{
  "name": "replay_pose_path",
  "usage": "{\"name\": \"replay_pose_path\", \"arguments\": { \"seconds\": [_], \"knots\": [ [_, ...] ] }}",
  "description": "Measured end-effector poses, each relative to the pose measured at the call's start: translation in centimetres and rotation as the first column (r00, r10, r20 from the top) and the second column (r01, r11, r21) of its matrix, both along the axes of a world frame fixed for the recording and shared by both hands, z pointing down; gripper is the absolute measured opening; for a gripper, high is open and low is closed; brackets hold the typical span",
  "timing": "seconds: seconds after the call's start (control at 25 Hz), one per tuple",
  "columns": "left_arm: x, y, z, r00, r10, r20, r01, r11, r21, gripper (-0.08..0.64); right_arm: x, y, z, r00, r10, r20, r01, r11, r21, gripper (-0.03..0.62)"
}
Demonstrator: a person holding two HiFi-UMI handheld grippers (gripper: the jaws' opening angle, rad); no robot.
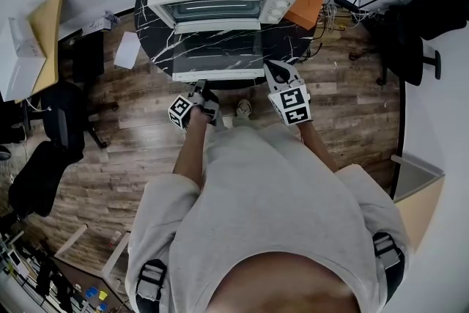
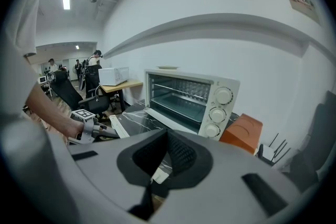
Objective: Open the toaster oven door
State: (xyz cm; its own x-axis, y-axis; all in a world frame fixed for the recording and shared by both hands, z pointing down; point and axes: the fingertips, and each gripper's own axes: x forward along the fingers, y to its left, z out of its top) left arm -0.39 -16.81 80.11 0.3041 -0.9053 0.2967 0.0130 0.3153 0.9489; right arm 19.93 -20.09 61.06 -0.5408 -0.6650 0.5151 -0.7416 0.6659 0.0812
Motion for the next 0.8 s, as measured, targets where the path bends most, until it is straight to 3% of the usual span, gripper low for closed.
{"name": "replay_pose_path", "arguments": {
  "seconds": [0.52,0.8],
  "knots": [
    [-0.4,1.8,-0.8,0.999,0.032,0.014,-0.032,0.999,0.039,0.158,-1.5,-0.3,0.2,0.999,-0.037,0.006,0.037,0.999,-0.010,0.014],
    [-0.5,2.5,-2.1,0.976,0.143,0.167,-0.153,0.987,0.049,0.158,-2.5,-0.4,0.5,0.998,-0.060,0.018,0.060,0.998,-0.011,0.014]
  ]
}}
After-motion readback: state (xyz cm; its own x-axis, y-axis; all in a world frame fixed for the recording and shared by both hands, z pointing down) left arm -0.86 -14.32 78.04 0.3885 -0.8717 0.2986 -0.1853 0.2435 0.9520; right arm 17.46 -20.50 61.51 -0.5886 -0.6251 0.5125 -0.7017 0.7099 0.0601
